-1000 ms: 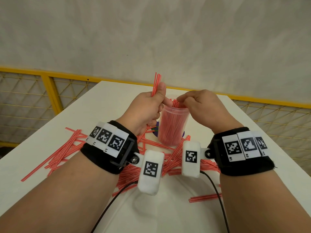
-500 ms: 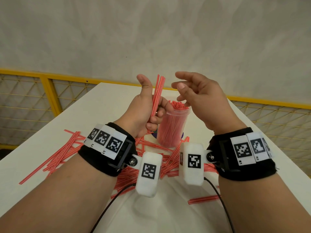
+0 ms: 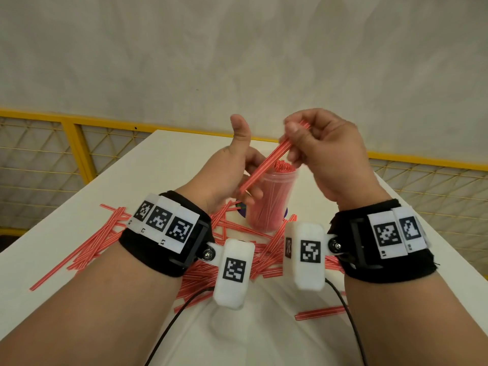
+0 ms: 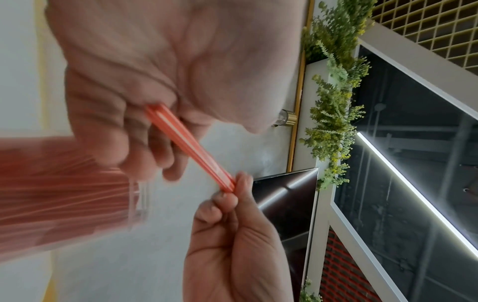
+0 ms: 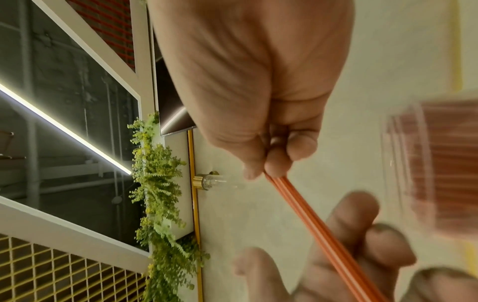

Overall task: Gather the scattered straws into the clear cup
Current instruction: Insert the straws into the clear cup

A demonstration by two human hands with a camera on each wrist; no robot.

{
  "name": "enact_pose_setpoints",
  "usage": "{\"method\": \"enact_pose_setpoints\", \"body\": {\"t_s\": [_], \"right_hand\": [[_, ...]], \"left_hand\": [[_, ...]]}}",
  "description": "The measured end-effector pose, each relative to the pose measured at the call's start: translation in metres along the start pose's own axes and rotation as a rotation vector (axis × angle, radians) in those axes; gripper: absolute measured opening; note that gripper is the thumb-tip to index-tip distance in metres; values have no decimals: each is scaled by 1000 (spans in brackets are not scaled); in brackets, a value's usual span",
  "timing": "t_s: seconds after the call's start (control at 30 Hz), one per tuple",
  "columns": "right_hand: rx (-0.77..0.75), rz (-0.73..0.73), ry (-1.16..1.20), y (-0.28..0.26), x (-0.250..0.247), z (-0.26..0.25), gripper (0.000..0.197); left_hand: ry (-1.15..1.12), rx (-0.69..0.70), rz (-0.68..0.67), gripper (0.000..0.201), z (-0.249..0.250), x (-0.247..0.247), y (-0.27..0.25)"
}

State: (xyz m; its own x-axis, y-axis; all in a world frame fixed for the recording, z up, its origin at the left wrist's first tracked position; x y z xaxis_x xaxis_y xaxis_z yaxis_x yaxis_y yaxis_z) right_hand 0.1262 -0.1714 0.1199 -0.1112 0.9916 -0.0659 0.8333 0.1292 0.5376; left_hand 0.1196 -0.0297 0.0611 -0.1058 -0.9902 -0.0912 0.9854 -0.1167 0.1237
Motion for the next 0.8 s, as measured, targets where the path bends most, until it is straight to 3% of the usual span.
{"method": "enact_pose_setpoints", "body": {"t_s": [0.07,0.13,0.23,0.33,0.43,0.6,0.73,0.8], "right_hand": [[-44,172,65,4,-22,-2,12],[-87,311,57,5,-41,-2,11],[-137,415,-82,4,-52,-2,13],[-178,417,-274,4,-49,0,11],[-212,380,-421,4,-42,1,14],[-185,244,-538,4,-22,8,26],[-19,-90,-870,1,11,33,32],[82,-184,-993,-2,17,44,37]], "left_hand": [[110,71,232,76,5,-20,3],[269,132,366,48,6,-29,6],[500,182,295,33,1,-21,11],[644,197,181,54,-4,-9,10],[730,203,119,65,-9,-3,9],[712,186,126,68,-8,-2,9],[653,180,128,71,-10,-3,11],[635,186,135,73,-10,-3,11]]}}
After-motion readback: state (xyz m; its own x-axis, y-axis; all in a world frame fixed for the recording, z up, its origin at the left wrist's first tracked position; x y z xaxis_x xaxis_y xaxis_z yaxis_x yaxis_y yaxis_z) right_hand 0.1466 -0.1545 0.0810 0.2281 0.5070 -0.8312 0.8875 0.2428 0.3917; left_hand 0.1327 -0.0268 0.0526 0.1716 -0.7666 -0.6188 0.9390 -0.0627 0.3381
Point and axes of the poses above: each hand's wrist, its own y-axis towards the middle knuckle, its own x-axis out of the palm, z = x × y, the point moved 7 cm from there along y, towards the middle knuckle
